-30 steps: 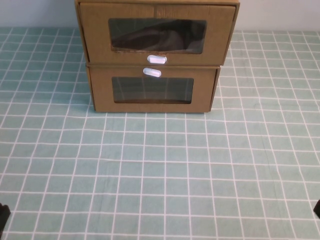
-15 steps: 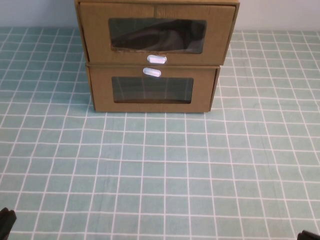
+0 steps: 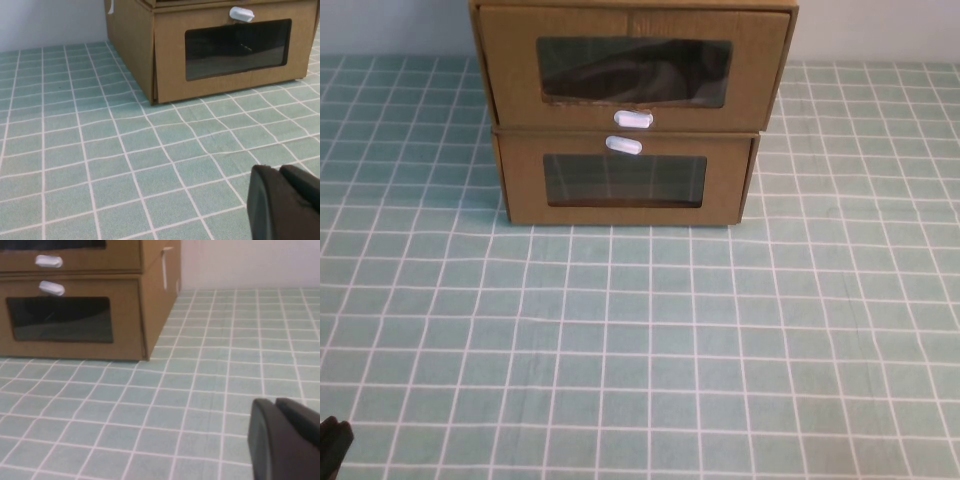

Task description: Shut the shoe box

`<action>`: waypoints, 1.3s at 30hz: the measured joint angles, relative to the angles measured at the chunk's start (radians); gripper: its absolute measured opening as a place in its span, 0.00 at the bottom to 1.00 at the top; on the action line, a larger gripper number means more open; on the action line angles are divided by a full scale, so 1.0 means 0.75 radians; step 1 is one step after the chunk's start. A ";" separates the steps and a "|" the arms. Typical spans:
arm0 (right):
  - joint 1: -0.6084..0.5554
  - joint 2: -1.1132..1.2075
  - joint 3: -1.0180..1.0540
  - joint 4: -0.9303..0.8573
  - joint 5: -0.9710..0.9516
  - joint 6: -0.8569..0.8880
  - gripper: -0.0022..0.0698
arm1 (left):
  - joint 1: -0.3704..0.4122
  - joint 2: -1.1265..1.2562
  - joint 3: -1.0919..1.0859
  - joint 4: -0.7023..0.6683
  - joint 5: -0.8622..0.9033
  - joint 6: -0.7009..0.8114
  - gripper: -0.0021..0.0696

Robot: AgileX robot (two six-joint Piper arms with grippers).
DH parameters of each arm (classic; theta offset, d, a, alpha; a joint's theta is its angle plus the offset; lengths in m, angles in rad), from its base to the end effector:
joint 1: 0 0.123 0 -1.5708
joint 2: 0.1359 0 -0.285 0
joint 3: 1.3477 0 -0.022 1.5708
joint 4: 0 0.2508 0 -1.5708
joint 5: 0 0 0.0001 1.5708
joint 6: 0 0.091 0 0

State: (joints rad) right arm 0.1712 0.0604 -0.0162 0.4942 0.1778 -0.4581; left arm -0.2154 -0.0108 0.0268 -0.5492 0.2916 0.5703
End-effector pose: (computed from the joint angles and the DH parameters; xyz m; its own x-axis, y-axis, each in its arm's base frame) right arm 0.0580 0.0178 0.2010 -0.1194 0.0092 -0.9928 -0.2485 0.9679 0.0388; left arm 0.0501 -0.0250 0.1822 -0.1600 0.0756 -0.9842 0.3623 0.9320 0.0127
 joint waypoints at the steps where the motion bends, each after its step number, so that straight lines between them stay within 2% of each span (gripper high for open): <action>1: -0.041 -0.035 0.003 0.000 0.025 0.000 0.01 | 0.000 0.000 0.000 0.000 0.000 0.000 0.02; 5: -0.130 -0.090 0.017 0.015 0.056 0.000 0.01 | 0.000 0.000 0.000 0.000 0.001 0.000 0.02; 20: -0.135 -0.090 0.057 0.125 -0.057 -0.036 0.01 | 0.000 -0.001 0.000 0.000 0.003 0.000 0.02; 22: -0.135 -0.090 0.057 0.046 -0.026 0.030 0.01 | 0.000 -0.001 0.000 0.000 0.003 0.000 0.02; 27: -0.135 -0.090 0.057 -0.323 0.117 0.384 0.01 | 0.000 -0.001 0.000 0.000 0.003 -0.002 0.02; 32: -0.135 -0.090 0.057 -0.395 0.229 0.462 0.01 | 0.000 -0.001 0.000 0.000 0.003 -0.002 0.02; 39: -0.135 -0.090 0.057 -0.395 0.232 0.470 0.01 | 0.000 -0.001 0.000 0.000 0.003 -0.002 0.02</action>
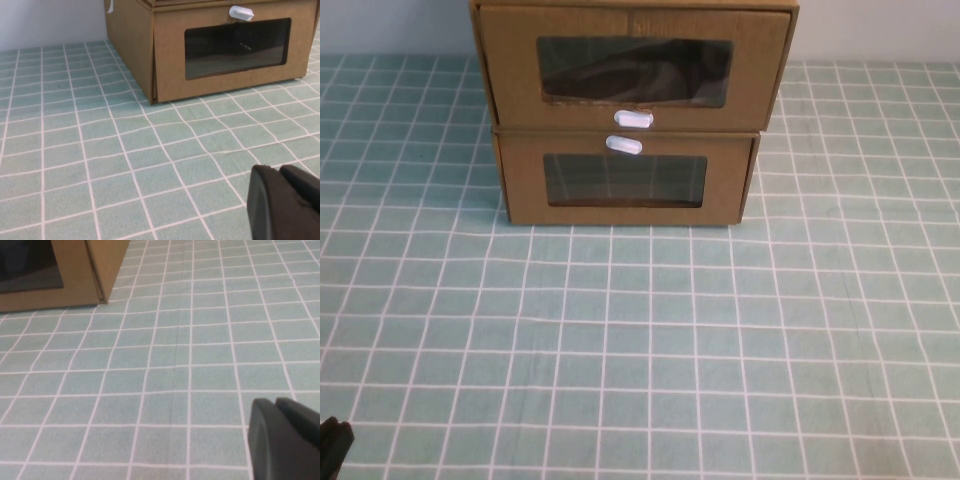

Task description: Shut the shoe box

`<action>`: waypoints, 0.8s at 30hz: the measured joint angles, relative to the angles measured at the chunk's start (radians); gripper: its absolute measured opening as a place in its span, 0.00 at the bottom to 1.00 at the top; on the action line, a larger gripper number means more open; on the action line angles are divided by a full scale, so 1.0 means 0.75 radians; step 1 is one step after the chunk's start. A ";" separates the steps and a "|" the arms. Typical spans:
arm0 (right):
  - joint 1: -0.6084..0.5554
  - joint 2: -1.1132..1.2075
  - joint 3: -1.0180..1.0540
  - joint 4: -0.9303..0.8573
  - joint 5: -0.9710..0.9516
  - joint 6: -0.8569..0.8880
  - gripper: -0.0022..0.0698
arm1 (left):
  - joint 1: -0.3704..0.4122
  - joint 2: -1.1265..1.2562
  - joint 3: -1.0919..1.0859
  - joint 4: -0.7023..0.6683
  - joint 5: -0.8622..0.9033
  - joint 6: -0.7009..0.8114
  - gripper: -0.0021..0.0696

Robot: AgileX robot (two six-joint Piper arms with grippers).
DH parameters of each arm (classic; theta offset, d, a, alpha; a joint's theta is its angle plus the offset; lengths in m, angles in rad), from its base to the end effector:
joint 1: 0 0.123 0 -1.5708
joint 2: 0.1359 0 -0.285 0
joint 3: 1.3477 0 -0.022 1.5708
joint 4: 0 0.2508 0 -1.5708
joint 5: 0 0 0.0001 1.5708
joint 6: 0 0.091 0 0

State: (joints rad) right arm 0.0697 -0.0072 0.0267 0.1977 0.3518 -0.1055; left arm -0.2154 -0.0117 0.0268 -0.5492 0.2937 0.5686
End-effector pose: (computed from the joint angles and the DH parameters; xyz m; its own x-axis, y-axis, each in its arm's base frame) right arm 0.0528 0.0099 0.1735 -0.2835 0.0605 -0.9571 -0.1120 0.9891 0.0957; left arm 0.0500 -0.0251 0.1821 -0.1613 0.0744 -0.9841 0.3630 0.9317 0.0110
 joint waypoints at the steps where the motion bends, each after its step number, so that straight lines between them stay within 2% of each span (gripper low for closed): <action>1: 0.000 0.000 0.000 0.000 0.000 0.000 0.01 | 0.000 0.000 0.000 0.000 0.000 0.000 0.02; 14: 0.000 0.000 0.000 0.000 0.000 0.002 0.01 | 0.000 0.000 0.000 0.018 0.000 0.000 0.02; 17: 0.000 0.000 0.000 0.000 0.000 0.002 0.01 | 0.003 0.000 0.000 0.161 -0.061 -0.105 0.02; 21: 0.000 0.000 0.000 0.000 0.000 0.002 0.01 | 0.090 0.000 0.000 0.567 -0.155 -0.507 0.02; 24: 0.000 0.000 0.000 0.000 0.000 0.002 0.01 | 0.178 0.000 0.000 0.659 -0.113 -0.644 0.02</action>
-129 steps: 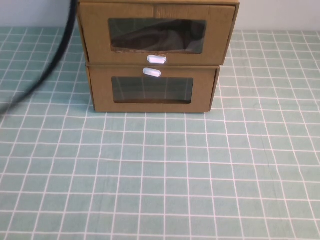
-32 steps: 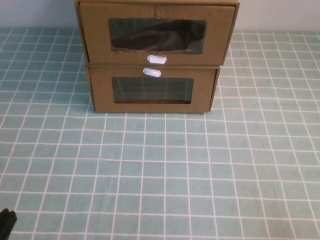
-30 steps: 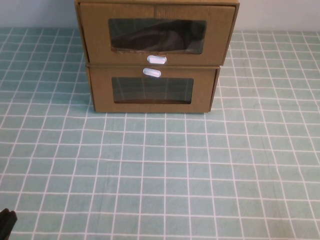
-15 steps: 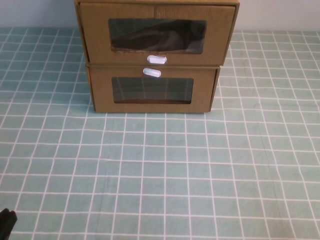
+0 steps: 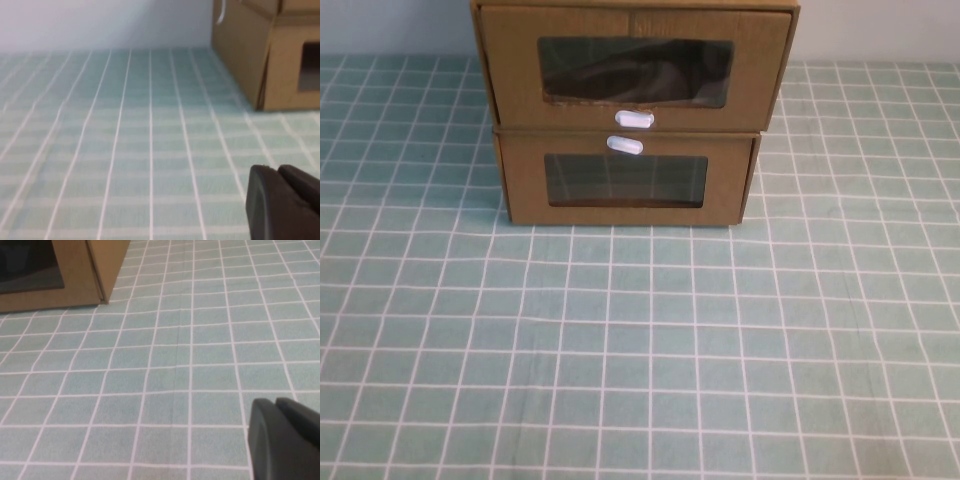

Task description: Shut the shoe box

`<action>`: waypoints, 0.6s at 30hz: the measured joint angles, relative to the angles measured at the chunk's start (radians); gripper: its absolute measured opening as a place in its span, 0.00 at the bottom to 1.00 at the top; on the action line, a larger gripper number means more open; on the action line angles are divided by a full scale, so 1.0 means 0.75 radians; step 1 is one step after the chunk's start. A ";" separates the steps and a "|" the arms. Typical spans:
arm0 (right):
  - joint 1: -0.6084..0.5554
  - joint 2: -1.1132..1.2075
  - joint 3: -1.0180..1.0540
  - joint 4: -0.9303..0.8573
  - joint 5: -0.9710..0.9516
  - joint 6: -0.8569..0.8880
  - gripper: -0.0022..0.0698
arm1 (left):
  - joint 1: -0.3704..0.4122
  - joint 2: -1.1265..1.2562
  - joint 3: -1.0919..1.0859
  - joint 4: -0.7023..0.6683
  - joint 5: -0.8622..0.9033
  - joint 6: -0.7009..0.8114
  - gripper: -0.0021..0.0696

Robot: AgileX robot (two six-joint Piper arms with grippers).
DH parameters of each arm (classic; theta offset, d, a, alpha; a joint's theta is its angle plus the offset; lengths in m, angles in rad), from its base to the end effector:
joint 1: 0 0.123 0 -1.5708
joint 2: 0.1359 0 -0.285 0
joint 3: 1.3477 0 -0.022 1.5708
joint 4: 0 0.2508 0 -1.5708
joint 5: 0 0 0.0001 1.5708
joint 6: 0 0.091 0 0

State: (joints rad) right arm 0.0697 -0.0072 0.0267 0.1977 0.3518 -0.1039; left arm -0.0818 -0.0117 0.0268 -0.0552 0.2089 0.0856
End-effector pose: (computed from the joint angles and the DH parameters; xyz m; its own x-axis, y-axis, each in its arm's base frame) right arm 0.0528 0.0099 0.1735 -0.2837 0.0621 -0.9569 -0.1116 0.9890 0.0972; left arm 0.0556 -0.0056 0.1858 -0.1326 0.0426 -0.9903 0.0972 0.9948 0.0297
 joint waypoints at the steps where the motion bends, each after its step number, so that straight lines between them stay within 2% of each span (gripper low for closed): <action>1: 0.000 0.000 0.000 0.000 0.000 0.000 0.01 | 0.016 0.000 0.000 0.004 0.031 -0.021 0.02; 6: 0.000 0.000 0.000 0.000 0.000 0.000 0.01 | 0.042 0.000 0.000 0.013 0.214 -0.051 0.02; 18: 0.000 0.000 0.000 0.000 0.000 0.000 0.01 | 0.047 0.000 0.000 0.013 0.217 -0.057 0.02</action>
